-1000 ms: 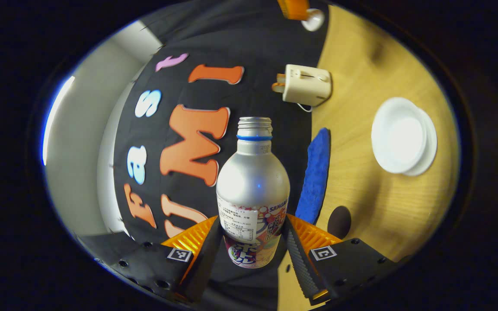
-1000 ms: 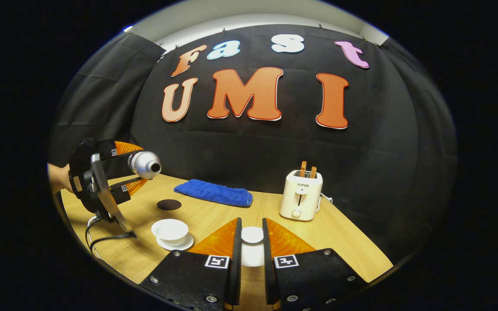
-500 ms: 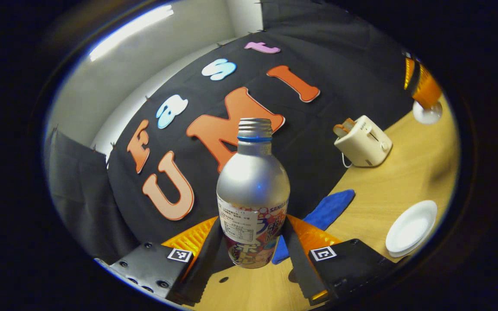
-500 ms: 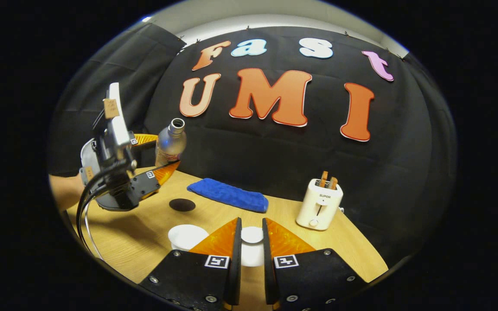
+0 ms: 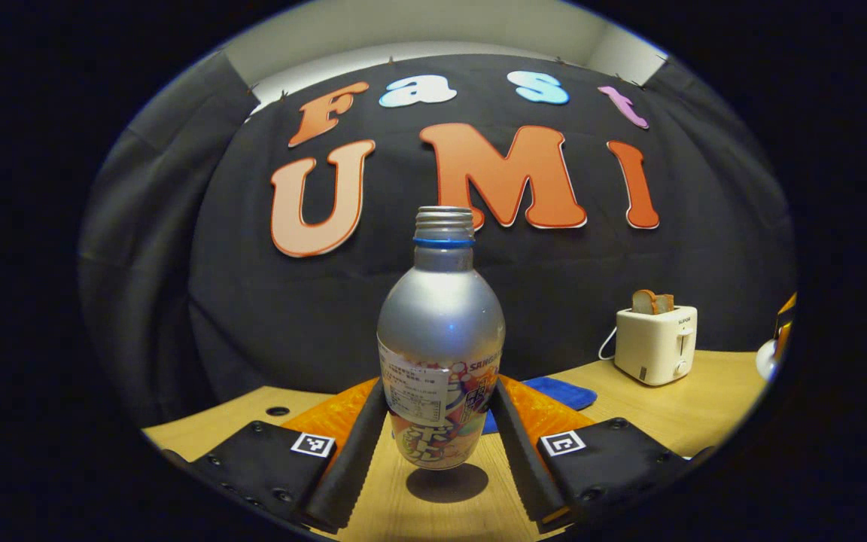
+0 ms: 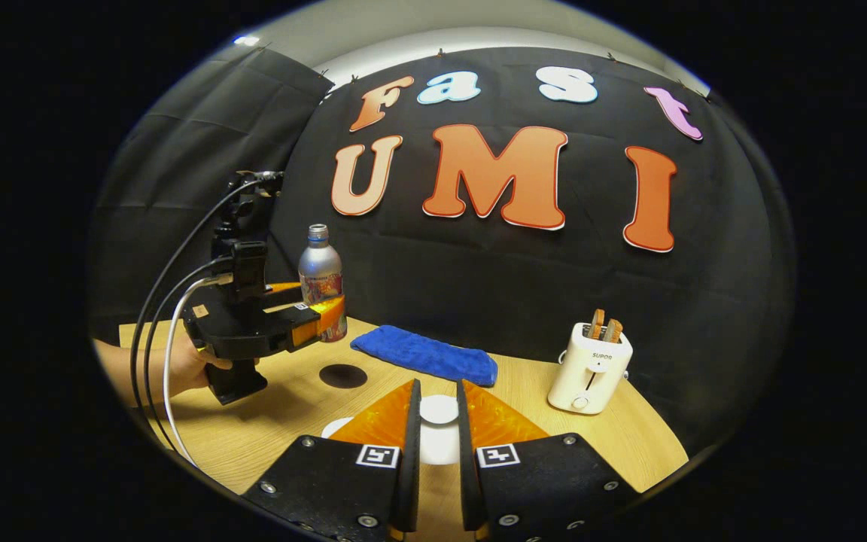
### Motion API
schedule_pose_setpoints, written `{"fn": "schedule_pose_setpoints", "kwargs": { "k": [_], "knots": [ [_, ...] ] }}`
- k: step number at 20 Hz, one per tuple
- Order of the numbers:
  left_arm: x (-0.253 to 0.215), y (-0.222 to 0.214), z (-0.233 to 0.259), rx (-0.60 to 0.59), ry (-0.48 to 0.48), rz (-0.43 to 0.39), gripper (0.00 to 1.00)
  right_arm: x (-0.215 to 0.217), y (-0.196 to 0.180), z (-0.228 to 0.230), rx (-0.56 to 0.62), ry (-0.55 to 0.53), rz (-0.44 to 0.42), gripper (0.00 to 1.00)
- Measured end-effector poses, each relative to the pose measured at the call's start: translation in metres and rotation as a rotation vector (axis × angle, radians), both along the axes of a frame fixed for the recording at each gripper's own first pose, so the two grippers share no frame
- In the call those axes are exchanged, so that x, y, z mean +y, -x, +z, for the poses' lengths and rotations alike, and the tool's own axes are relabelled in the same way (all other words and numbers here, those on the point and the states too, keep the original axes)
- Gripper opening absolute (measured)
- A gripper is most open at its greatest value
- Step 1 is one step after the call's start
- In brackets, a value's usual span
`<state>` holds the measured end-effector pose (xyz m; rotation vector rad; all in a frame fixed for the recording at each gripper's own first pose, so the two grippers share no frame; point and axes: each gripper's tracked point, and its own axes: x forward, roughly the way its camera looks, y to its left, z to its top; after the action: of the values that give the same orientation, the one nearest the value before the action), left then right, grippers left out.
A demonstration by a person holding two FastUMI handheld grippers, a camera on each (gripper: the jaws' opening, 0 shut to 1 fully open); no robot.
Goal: Open the teacup lid with one hand, grasp the water bottle and pour water into the teacup with the other hand; after pouring, place the water bottle on the coaster and then close the teacup lid.
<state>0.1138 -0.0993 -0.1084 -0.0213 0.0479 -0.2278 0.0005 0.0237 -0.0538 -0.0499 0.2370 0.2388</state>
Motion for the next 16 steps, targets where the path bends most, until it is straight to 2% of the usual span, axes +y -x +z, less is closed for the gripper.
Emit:
{"fn": "schedule_pose_setpoints", "kwargs": {
  "k": [2,4,7,8,9,10,12,13,15,16],
  "knots": [
    [-0.003,0.001,-0.009,0.067,0.038,-0.006,0.8,0.004,-0.005,0.0,0.001,-0.007,0.007,0.23],
    [-0.007,0.002,-0.022,0.125,0.059,-0.012,0.84,0.007,-0.009,-0.002,0.003,-0.014,0.016,0.23],
    [-0.013,0.005,-0.036,0.192,0.056,-0.027,0.84,0.012,-0.013,-0.008,0.016,-0.021,0.03,0.23],
    [-0.011,0.008,-0.039,0.205,0.054,-0.026,0.81,0.013,-0.015,-0.011,0.022,-0.022,0.031,0.23],
    [-0.011,0.007,-0.043,0.217,0.055,-0.027,0.84,0.013,-0.016,-0.013,0.028,-0.022,0.035,0.23],
    [-0.011,0.01,-0.05,0.242,0.047,-0.03,0.81,0.009,-0.017,-0.012,0.033,-0.018,0.036,0.23],
    [-0.013,0.011,-0.054,0.278,0.068,-0.032,0.84,0.011,-0.017,-0.015,0.04,-0.015,0.044,0.23],
    [-0.014,0.011,-0.055,0.294,0.074,-0.027,0.81,0.011,-0.018,-0.016,0.042,-0.014,0.046,0.23],
    [-0.016,0.014,-0.06,0.316,0.076,-0.026,0.87,0.014,-0.019,-0.017,0.044,-0.012,0.052,0.24],
    [-0.017,0.013,-0.058,0.305,0.09,-0.031,0.87,0.015,-0.019,-0.017,0.045,-0.014,0.055,0.23]
  ]
}}
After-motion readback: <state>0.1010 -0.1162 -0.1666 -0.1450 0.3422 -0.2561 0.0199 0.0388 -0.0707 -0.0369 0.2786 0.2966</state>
